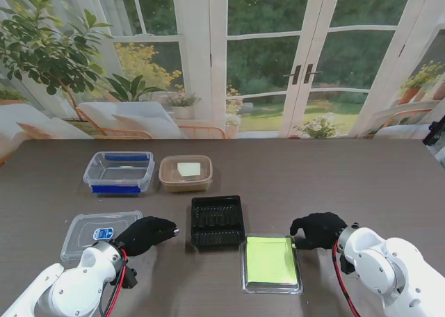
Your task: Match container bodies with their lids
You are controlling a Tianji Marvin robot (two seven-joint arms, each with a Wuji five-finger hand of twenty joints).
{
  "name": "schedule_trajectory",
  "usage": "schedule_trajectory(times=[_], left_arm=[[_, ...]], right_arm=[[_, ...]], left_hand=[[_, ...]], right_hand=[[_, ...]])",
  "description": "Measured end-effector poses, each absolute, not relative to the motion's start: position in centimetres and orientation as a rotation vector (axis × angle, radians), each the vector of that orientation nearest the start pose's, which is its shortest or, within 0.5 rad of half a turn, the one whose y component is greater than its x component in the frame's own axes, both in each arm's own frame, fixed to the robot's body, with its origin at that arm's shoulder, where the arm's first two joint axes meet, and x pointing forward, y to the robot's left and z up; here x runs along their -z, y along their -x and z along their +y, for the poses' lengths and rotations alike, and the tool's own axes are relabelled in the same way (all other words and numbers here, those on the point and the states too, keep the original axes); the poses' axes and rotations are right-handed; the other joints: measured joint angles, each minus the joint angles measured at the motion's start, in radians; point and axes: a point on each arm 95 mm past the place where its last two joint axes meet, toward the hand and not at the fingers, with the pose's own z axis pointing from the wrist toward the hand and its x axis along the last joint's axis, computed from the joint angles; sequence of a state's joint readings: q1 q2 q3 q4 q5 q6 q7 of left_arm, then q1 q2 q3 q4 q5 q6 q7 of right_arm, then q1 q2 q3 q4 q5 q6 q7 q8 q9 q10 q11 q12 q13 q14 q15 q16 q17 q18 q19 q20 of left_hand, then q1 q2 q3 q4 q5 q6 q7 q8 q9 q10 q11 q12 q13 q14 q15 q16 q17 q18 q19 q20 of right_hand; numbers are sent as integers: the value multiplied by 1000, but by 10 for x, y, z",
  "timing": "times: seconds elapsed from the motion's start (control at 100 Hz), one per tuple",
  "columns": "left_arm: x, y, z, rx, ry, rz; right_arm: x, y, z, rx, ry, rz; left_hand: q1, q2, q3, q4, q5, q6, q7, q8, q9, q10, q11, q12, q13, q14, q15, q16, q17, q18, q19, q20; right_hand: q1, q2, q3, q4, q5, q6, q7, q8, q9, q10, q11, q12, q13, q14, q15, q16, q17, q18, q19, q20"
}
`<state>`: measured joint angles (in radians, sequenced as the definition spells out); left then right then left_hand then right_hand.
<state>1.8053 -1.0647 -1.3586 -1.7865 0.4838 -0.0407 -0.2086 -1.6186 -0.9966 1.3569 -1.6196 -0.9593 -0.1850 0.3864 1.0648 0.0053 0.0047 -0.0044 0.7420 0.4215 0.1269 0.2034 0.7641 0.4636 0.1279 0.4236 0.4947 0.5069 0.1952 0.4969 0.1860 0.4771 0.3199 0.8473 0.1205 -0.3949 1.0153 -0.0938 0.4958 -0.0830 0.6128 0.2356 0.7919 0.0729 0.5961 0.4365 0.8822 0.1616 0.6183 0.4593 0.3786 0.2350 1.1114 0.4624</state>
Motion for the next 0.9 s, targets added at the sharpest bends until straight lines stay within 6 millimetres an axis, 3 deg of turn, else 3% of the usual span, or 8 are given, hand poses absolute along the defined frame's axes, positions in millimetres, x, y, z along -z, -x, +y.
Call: schedule_trajectory(times=[0.19, 0.51, 0.9], left_arm=[[335, -338, 14, 1714, 1821, 1443], [336, -338, 13, 1707, 1832, 1452], [335, -338, 12, 1696, 1830, 1470]], right_arm=[[338, -389, -58, -1223, -1300, 1874], [346, -391, -40, -1221, -1316, 1952], [351, -384, -41, -1251, -1290, 2015]], left_hand=[[0, 0, 0, 0, 0, 0, 0, 0, 0, 0, 0, 0, 0, 0, 0, 0, 0, 0, 0, 0], [0, 9, 4, 0, 0, 0, 0, 0, 0, 0, 0, 0, 0, 0, 0, 0, 0, 0, 0, 0], [0, 9, 4, 0, 0, 0, 0, 0, 0, 0, 0, 0, 0, 0, 0, 0, 0, 0, 0, 0]], right_hand=[[0, 0, 3, 0, -94, 4, -27, -10, -73, -6, -1, 0, -46, -1, -1, 0, 1, 0, 0, 1], [0, 0, 3, 0, -94, -34, -30, -19, -168, -19, -35, -43, -112, 0, -70, -27, 1, 0, 0, 2], [1, -1, 2, 0, -81, -56, -30, -20, -168, -38, -35, -56, -112, -10, -70, -28, 1, 0, 0, 3]])
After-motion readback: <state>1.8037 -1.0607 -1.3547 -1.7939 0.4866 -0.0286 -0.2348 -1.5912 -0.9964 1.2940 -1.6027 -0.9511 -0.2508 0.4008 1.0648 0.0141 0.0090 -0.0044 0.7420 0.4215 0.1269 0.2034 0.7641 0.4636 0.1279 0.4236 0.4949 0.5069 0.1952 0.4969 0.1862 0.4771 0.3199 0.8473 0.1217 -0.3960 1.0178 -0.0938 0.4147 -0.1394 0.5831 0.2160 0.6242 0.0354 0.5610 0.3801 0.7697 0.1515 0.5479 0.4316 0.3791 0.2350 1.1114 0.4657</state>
